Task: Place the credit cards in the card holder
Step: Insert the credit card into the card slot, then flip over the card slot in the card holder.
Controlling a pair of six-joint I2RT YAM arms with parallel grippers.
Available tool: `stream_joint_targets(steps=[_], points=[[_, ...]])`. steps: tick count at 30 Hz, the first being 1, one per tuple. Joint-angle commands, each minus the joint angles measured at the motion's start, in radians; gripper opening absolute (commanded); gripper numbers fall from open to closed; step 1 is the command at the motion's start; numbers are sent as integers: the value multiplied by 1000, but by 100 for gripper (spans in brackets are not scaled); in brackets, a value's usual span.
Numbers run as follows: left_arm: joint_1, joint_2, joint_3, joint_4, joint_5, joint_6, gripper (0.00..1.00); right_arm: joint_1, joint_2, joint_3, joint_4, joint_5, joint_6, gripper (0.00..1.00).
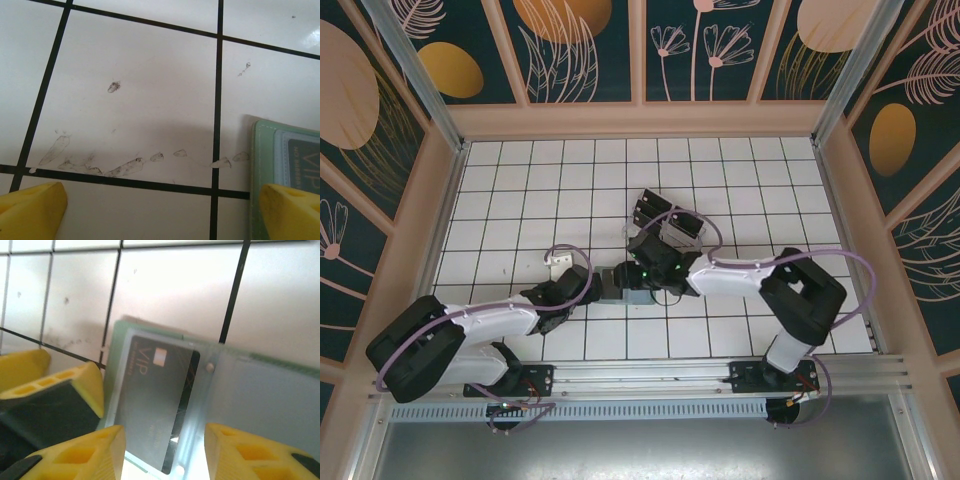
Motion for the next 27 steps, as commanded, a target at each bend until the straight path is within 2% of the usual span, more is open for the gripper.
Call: stream_joint_targets(steps=[1,9,19,27], points=[[7,-21,38,-113,-7,-7,99,-32,-63,-10,-59,48,-56,46],[6,-19,132,-180,-67,65,98,-92,-39,16,-98,0,-166,46],[5,-77,104,-95,-113,96,99,-87,9,21,-91,-25,-202,45],[5,-57,148,-113,-18,85,99,-75,26,20,-96,-18,-196,45]])
